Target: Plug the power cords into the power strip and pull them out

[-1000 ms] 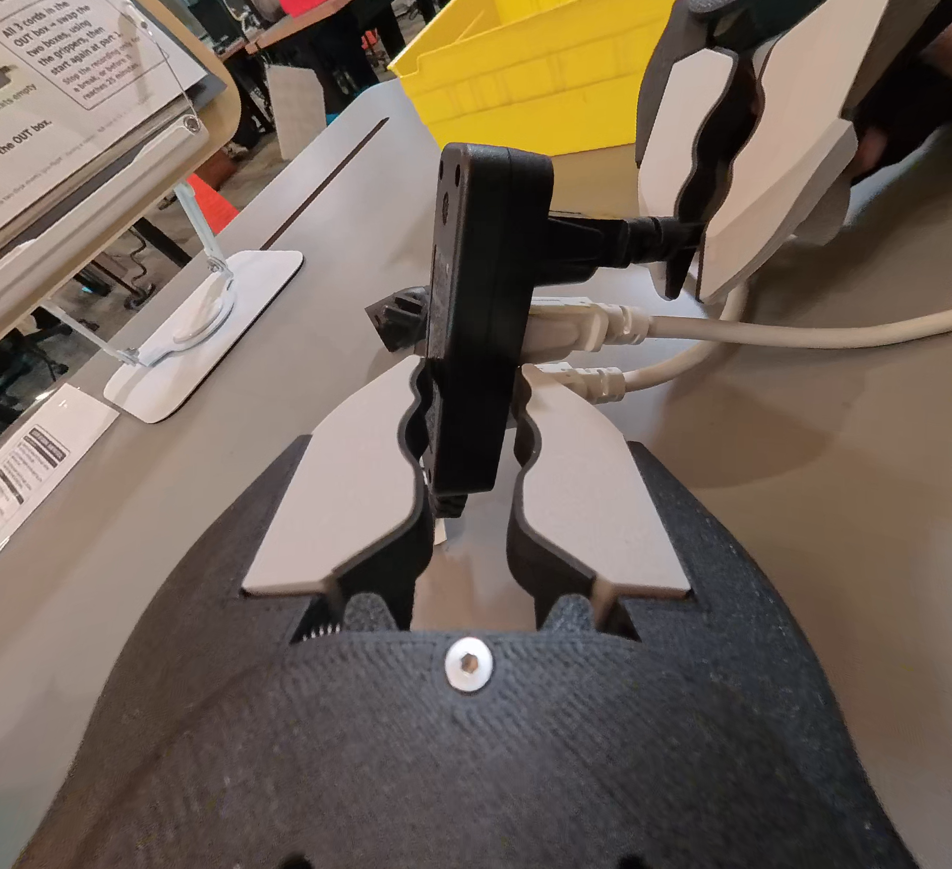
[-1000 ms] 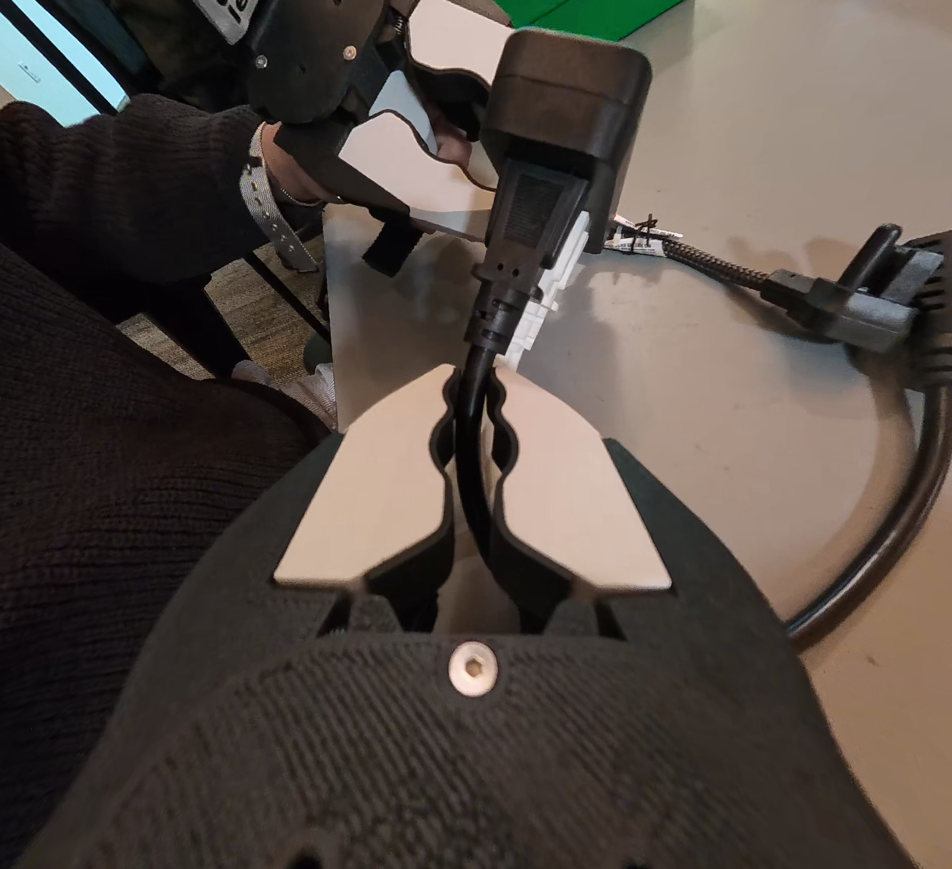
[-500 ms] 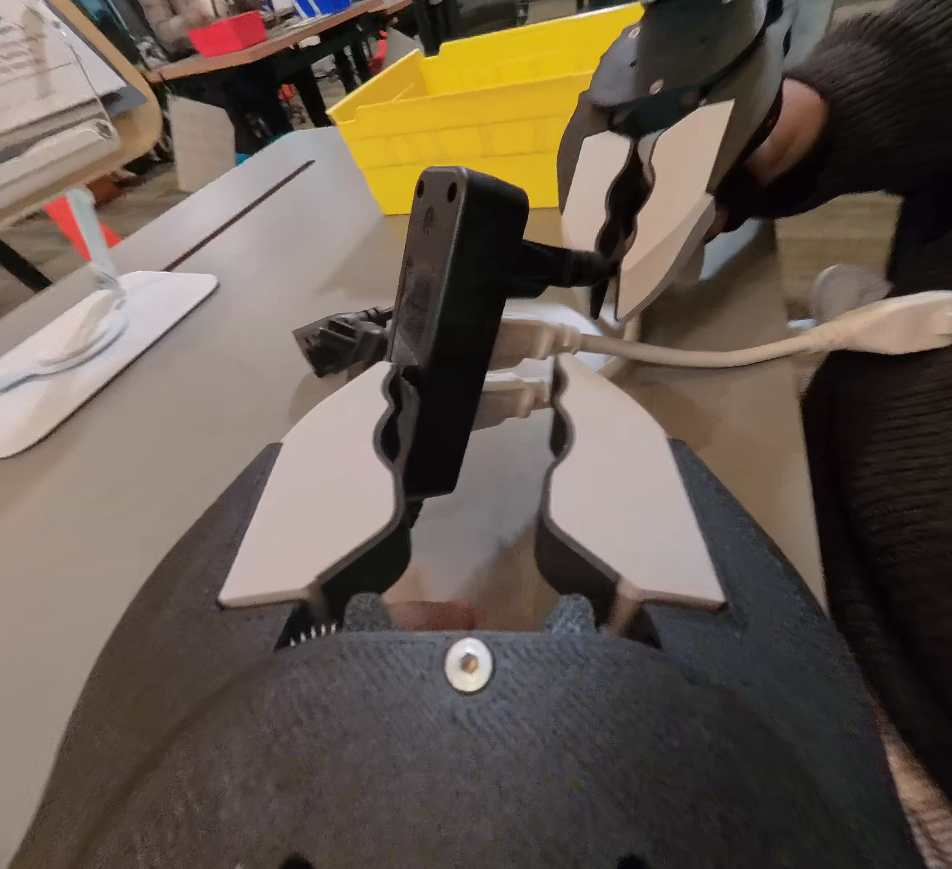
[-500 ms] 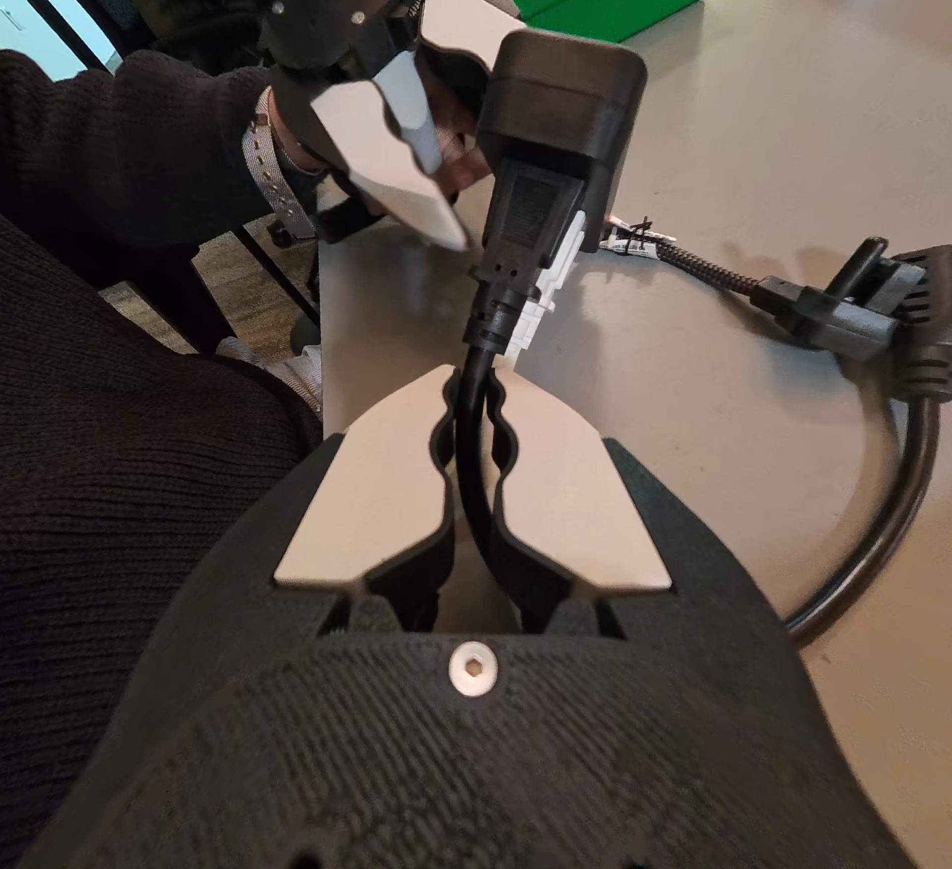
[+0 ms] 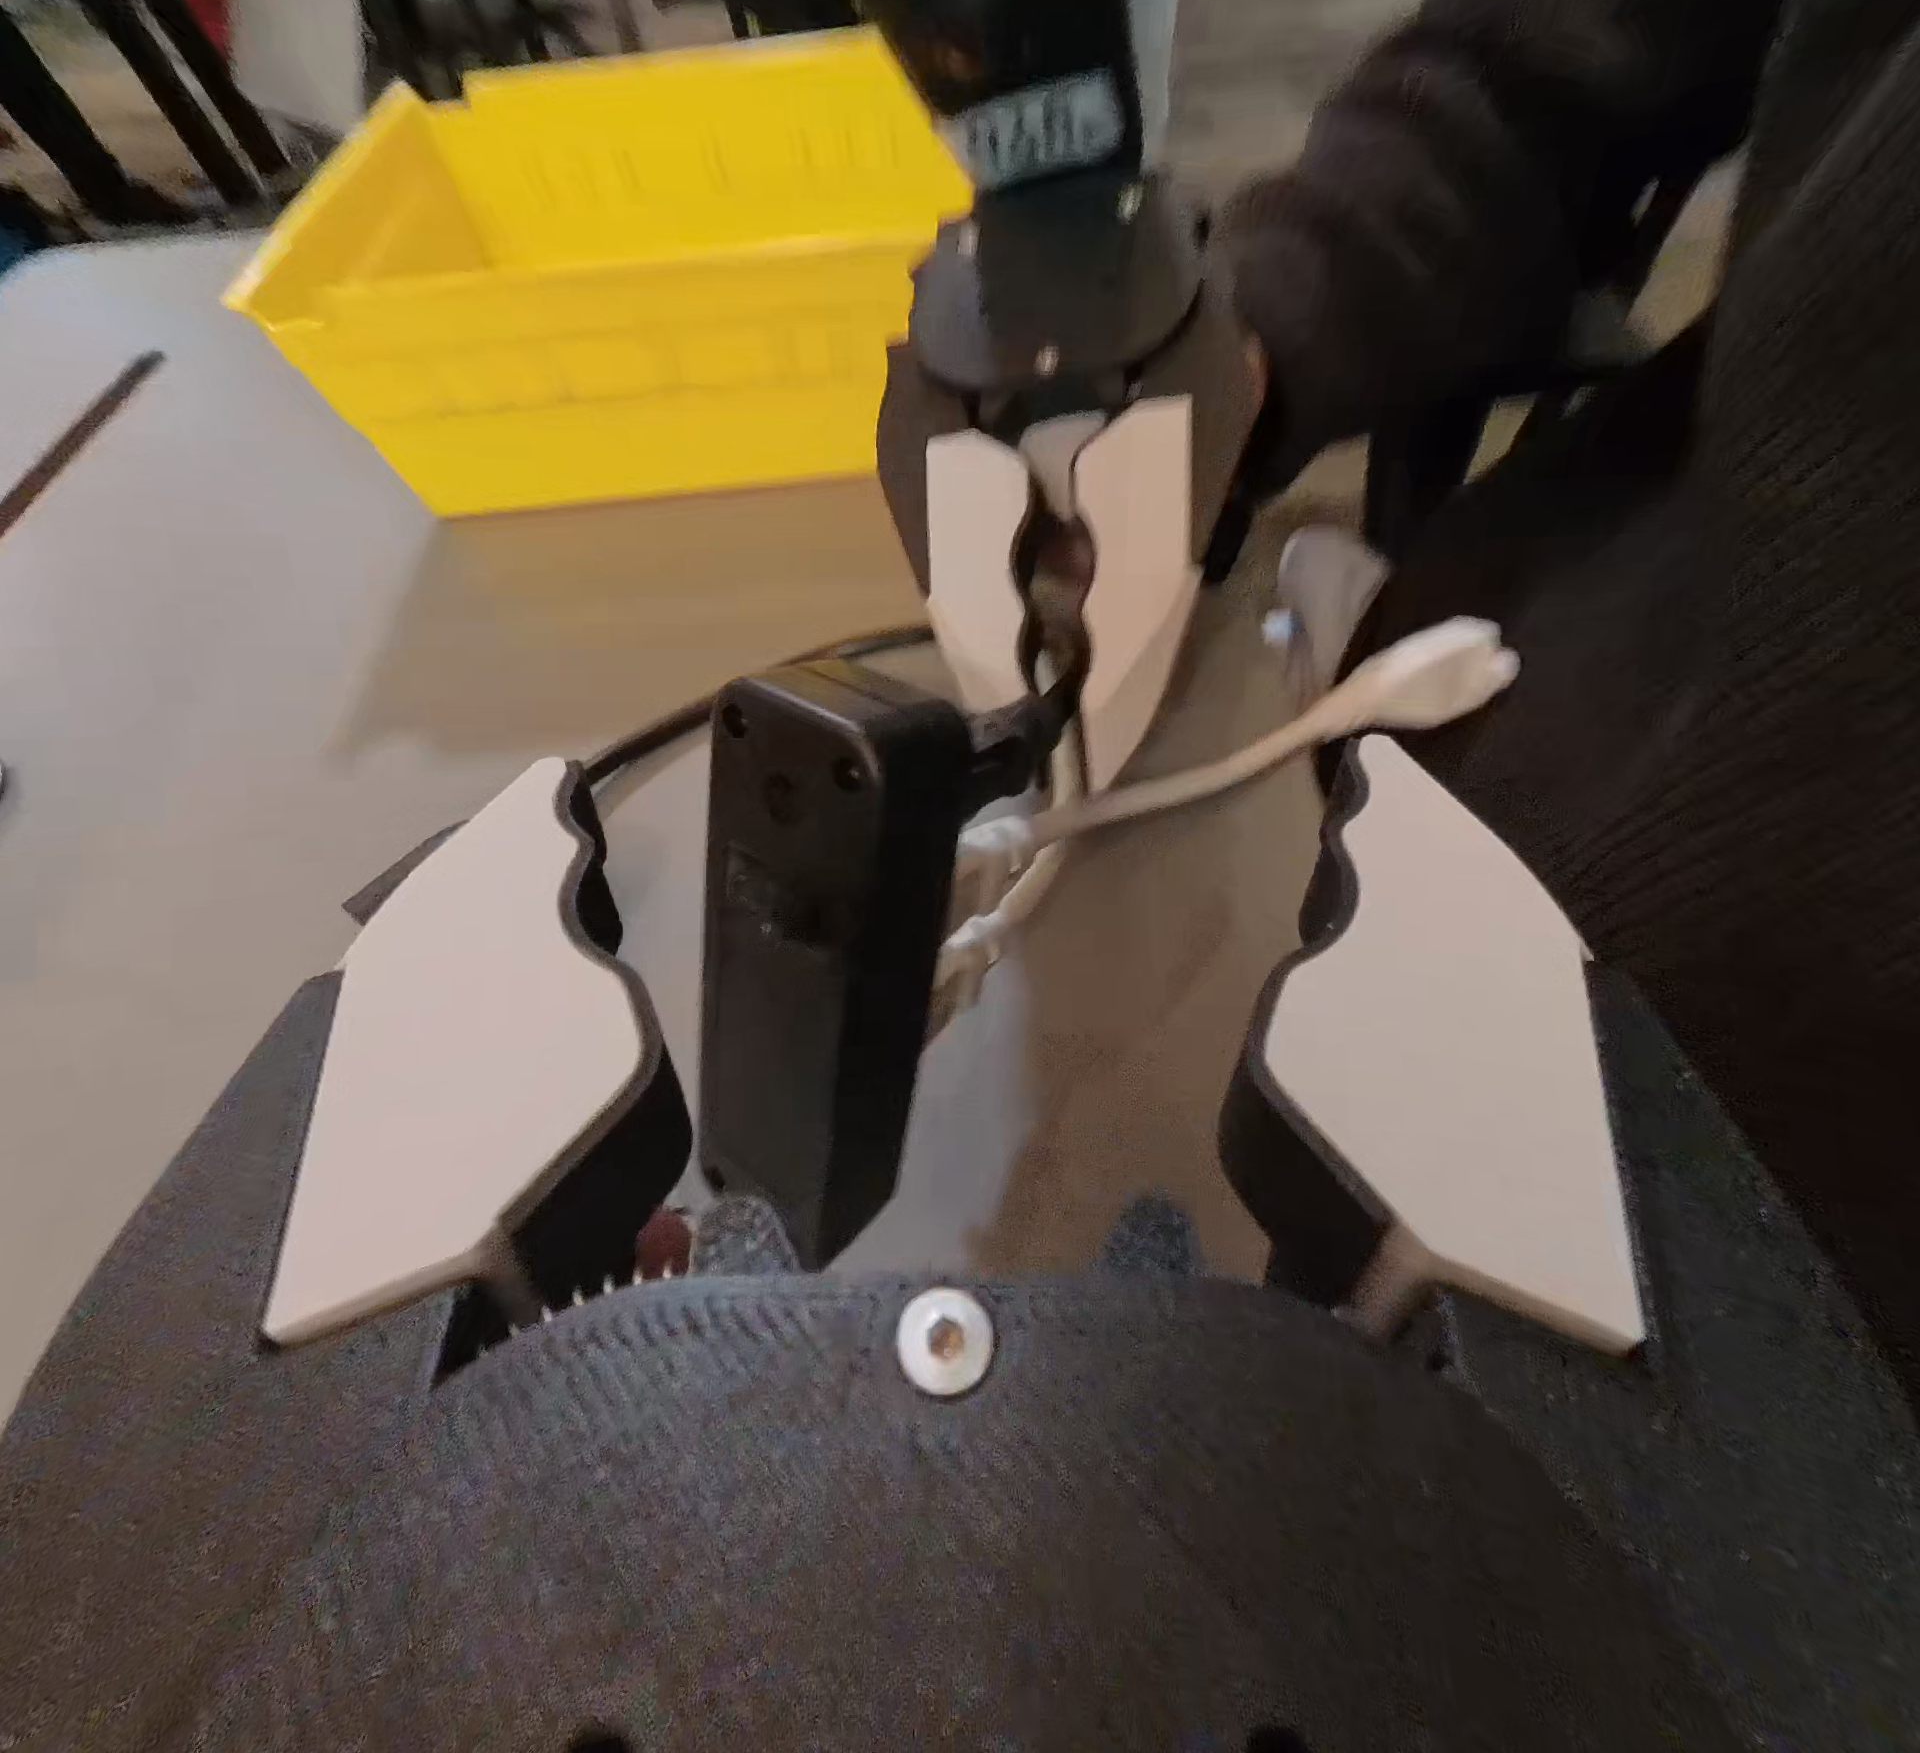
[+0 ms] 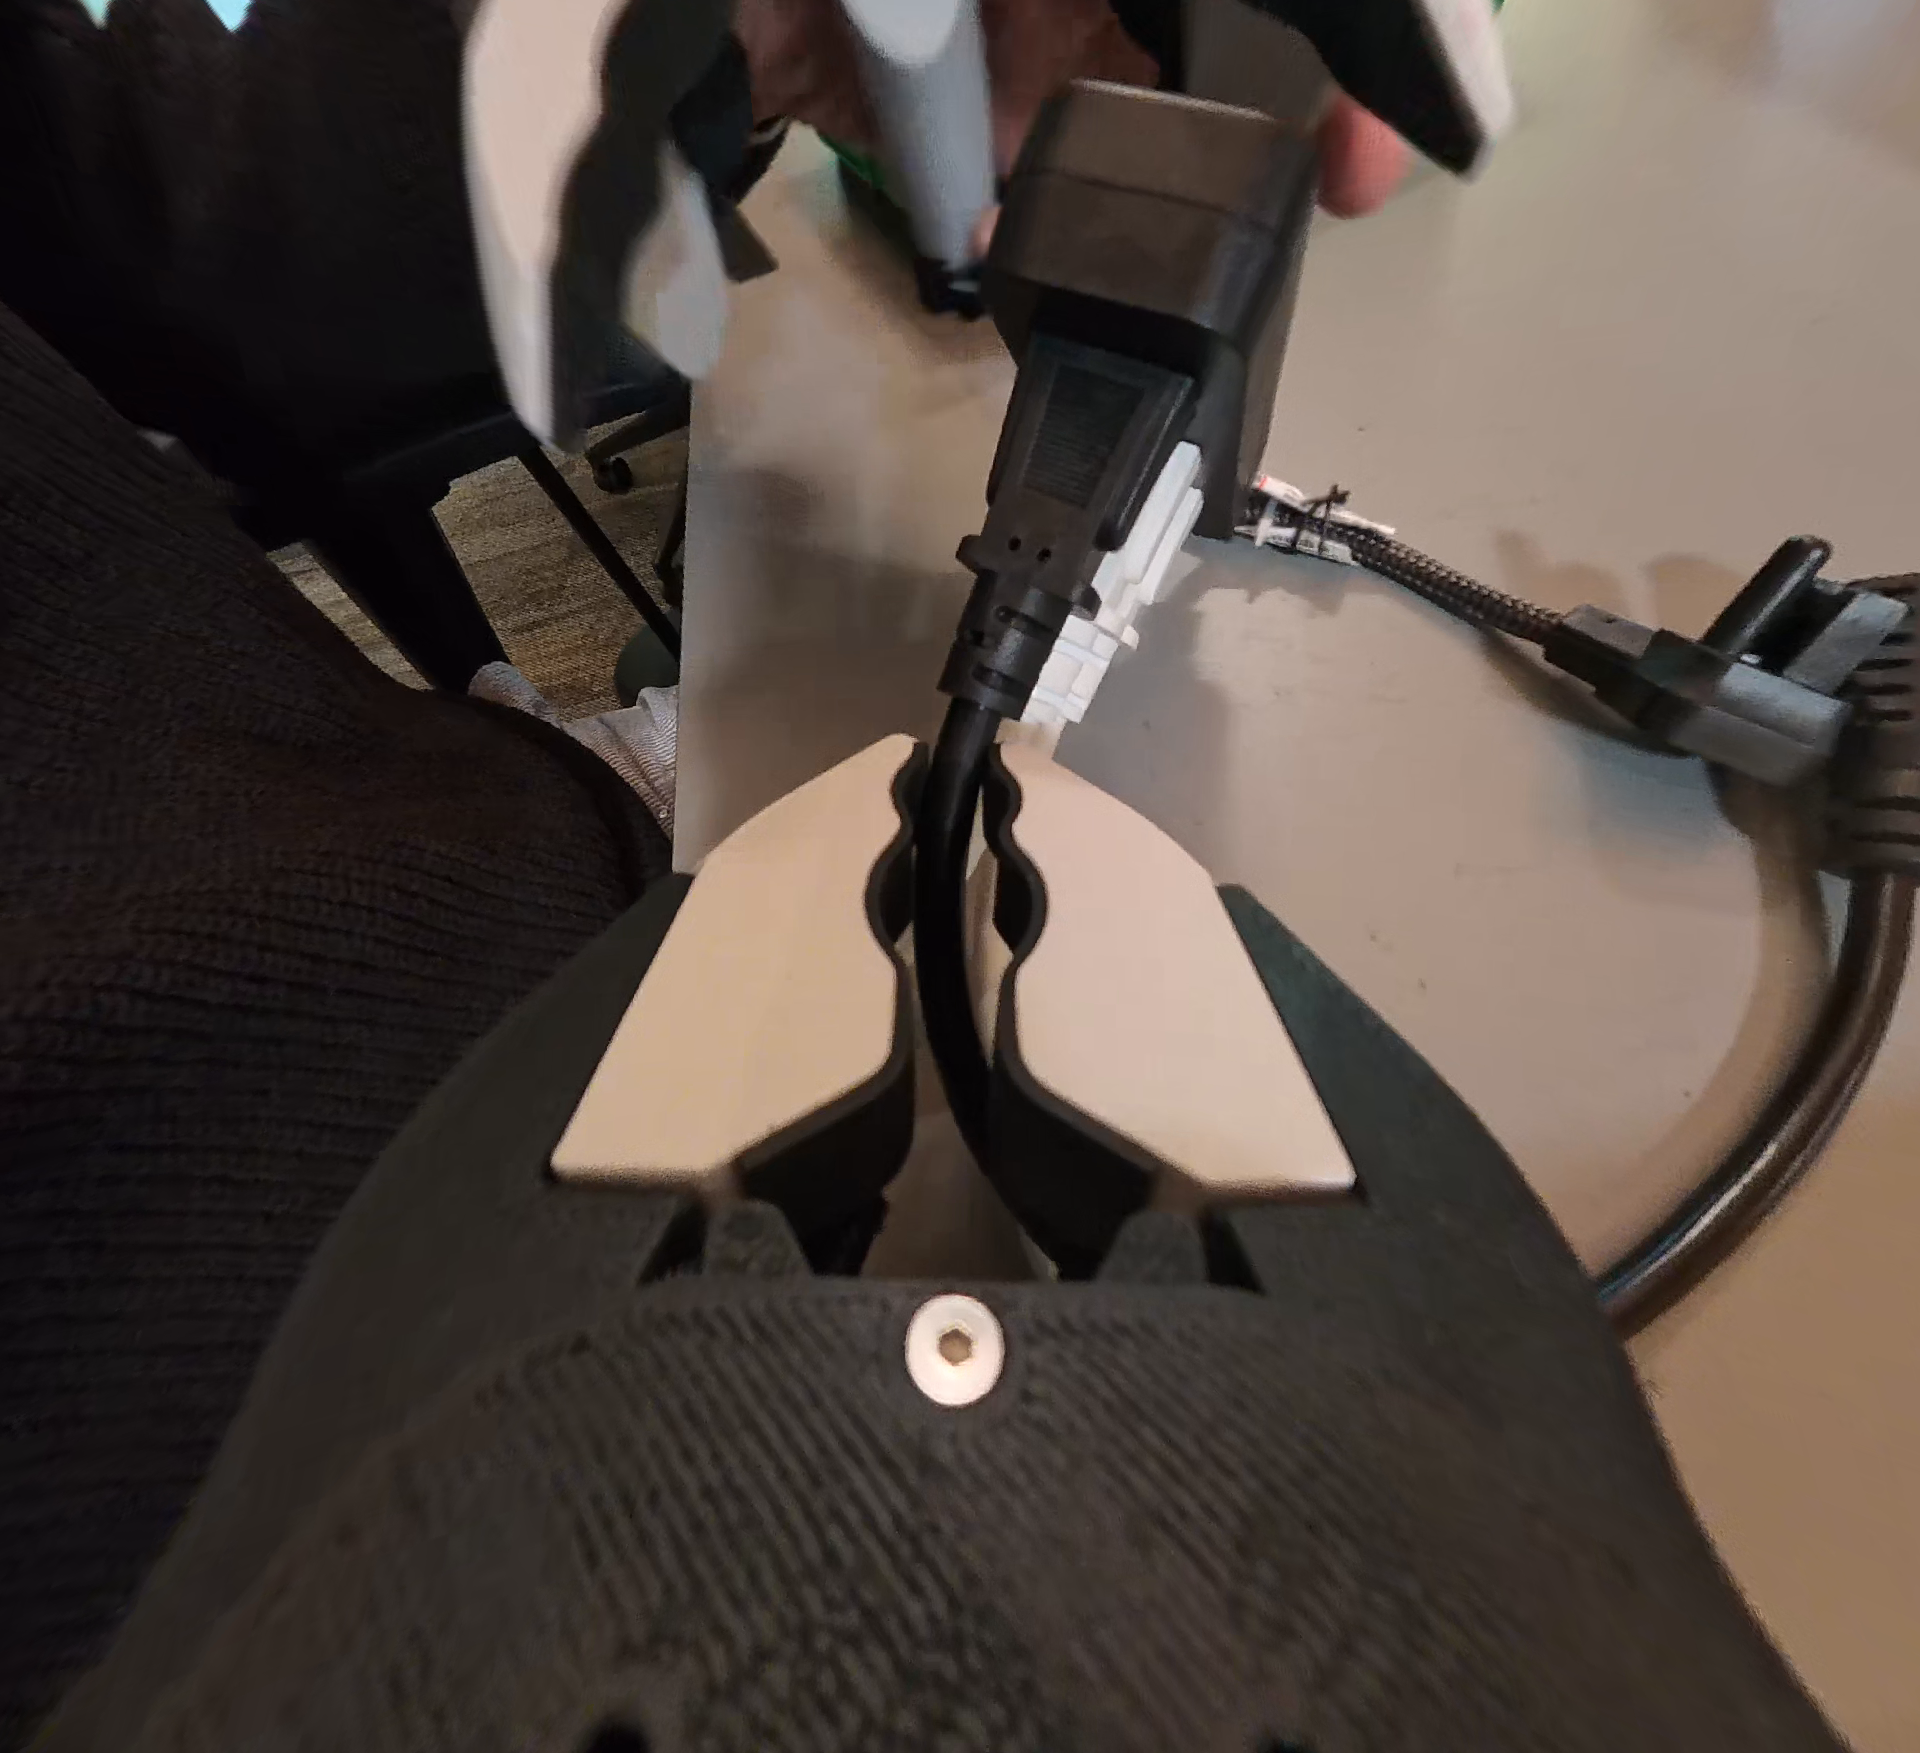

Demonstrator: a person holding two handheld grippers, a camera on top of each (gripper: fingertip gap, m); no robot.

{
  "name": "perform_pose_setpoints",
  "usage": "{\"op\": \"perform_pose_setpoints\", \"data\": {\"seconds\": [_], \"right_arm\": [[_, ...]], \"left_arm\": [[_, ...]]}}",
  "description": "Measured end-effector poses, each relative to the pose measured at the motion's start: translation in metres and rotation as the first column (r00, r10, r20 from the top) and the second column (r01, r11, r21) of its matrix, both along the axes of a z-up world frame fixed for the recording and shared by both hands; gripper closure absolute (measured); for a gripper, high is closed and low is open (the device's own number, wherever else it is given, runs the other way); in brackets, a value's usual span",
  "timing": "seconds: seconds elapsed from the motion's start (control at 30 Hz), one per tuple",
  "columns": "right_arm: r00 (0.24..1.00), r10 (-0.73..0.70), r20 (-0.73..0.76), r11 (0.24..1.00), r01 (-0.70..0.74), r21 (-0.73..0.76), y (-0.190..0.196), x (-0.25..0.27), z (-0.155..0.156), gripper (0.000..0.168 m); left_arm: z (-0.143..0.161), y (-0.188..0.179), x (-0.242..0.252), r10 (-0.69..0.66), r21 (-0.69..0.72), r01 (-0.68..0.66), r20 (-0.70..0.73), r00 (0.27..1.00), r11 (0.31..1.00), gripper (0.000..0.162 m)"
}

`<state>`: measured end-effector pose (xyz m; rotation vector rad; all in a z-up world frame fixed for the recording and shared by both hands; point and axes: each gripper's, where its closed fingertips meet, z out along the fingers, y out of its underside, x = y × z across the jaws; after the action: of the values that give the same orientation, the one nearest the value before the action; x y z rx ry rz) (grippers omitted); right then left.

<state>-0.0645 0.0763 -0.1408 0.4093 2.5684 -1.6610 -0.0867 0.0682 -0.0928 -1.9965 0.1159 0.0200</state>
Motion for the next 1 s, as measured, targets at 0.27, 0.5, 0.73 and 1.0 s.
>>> {"op": "perform_pose_setpoints", "data": {"seconds": [0.27,0.5,0.73,1.0], "right_arm": [[0.999,0.051,-0.018,0.999,-0.051,-0.016,-0.004,0.008,0.001,0.158],[0.986,0.155,-0.064,0.988,-0.154,0.008,0.000,0.018,0.001,0.158],[0.982,0.160,-0.096,0.987,-0.157,0.038,0.002,0.017,0.001,0.159],[0.984,0.135,-0.118,0.991,-0.133,0.024,-0.004,0.019,0.004,0.160]], "left_arm": [[-0.011,0.017,-0.003,-0.215,-0.048,0.212,-0.061,0.975,0.976,0.103],[-0.020,0.016,0.021,-0.289,0.023,0.288,0.099,0.952,0.957,0.096],[-0.020,0.009,0.029,-0.237,0.084,0.232,0.052,0.970,0.969,0.107],[-0.016,0.003,0.033,-0.071,0.172,0.061,0.052,0.996,0.983,0.107]]}}
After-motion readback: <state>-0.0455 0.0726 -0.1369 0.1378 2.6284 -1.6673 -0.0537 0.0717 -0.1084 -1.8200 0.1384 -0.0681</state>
